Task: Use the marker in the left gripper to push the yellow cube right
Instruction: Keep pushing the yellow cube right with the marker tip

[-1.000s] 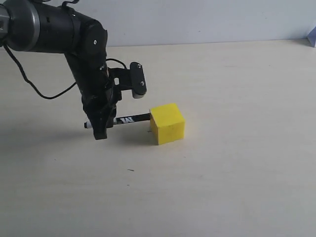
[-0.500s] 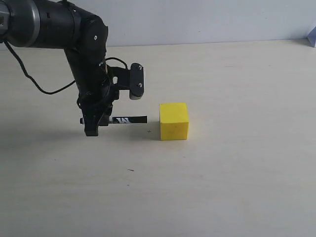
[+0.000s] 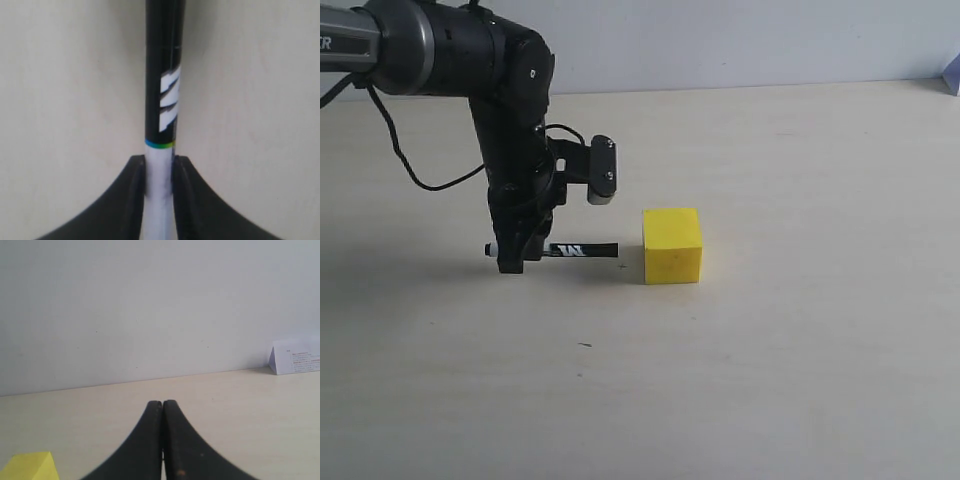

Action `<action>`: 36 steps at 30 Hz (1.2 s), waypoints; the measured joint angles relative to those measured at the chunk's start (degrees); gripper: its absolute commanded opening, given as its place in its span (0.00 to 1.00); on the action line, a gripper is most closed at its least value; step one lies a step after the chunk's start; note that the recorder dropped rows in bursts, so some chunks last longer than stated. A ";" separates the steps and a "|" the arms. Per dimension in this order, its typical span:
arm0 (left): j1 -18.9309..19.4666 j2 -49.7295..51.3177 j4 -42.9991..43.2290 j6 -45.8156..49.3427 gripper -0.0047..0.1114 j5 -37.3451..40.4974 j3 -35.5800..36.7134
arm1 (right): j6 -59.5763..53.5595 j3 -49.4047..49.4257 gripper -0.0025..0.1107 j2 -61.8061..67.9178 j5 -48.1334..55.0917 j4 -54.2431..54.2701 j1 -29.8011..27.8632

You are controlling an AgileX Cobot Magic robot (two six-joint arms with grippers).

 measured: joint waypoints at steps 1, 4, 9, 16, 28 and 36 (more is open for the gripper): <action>0.00 0.25 0.00 0.00 0.04 -0.11 0.00 | 0.00 0.00 0.02 0.00 0.00 0.00 0.00; 0.00 0.38 0.00 0.00 0.04 -0.75 0.00 | 0.00 0.00 0.02 0.00 0.00 0.00 0.00; -0.53 0.40 -0.81 0.11 0.04 -1.73 -1.38 | 0.00 0.00 0.02 0.00 0.00 0.00 0.00; -5.34 2.55 -3.77 0.11 0.04 -1.58 -7.72 | 0.00 0.00 0.02 0.00 0.00 0.00 0.00; -3.78 3.11 -3.10 -1.52 0.04 6.92 -11.55 | 0.00 0.00 0.02 0.00 0.00 0.00 0.00; -3.77 3.11 -3.01 -2.47 0.04 6.97 -11.55 | 0.00 0.00 0.02 0.00 0.00 0.00 0.00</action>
